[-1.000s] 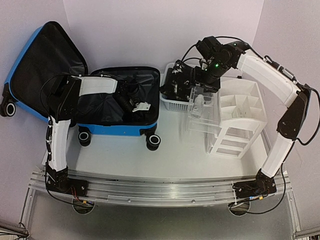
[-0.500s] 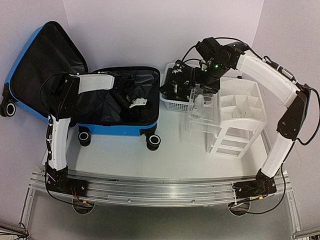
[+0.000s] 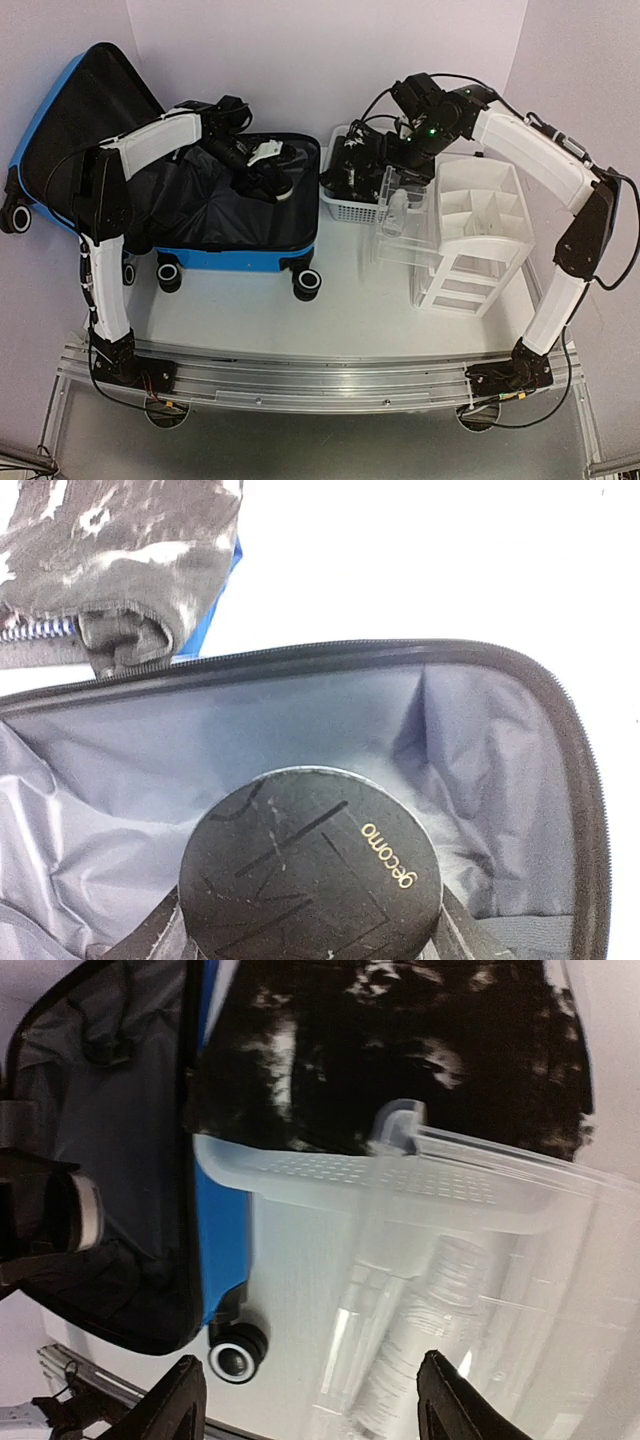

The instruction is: Open, take out, and arrange the luggage

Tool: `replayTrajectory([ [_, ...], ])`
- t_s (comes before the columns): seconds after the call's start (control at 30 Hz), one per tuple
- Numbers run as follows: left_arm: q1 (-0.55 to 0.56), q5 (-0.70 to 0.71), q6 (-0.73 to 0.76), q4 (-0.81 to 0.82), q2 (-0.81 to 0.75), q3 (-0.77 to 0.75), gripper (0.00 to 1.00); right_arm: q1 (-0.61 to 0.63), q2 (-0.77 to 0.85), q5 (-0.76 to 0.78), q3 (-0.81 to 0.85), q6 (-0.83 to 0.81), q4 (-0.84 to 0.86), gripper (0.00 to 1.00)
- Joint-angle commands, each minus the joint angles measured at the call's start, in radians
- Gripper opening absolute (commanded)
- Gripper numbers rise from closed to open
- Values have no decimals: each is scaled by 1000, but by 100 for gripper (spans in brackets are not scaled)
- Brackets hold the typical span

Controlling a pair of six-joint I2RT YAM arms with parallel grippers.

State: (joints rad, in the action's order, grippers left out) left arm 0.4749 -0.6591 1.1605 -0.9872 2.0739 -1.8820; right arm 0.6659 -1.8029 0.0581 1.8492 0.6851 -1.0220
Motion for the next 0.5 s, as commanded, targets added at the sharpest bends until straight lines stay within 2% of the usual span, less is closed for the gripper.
replayTrajectory([
  [0.0,17,-24,0,-65,-86,-123,26,4,53,-206,-37,66,294,64],
  [0.1,50,-7,-36,-70,-112,-156,26,9,45,-318,-99,167,555,65],
  [0.17,71,-6,-66,-72,-125,-174,27,19,18,-360,-101,220,644,65],
  [0.37,115,7,-131,-76,-126,-231,27,63,-102,-403,8,248,673,65],
  [0.47,129,4,-147,-76,-125,-254,27,70,-133,-404,19,267,676,61],
])
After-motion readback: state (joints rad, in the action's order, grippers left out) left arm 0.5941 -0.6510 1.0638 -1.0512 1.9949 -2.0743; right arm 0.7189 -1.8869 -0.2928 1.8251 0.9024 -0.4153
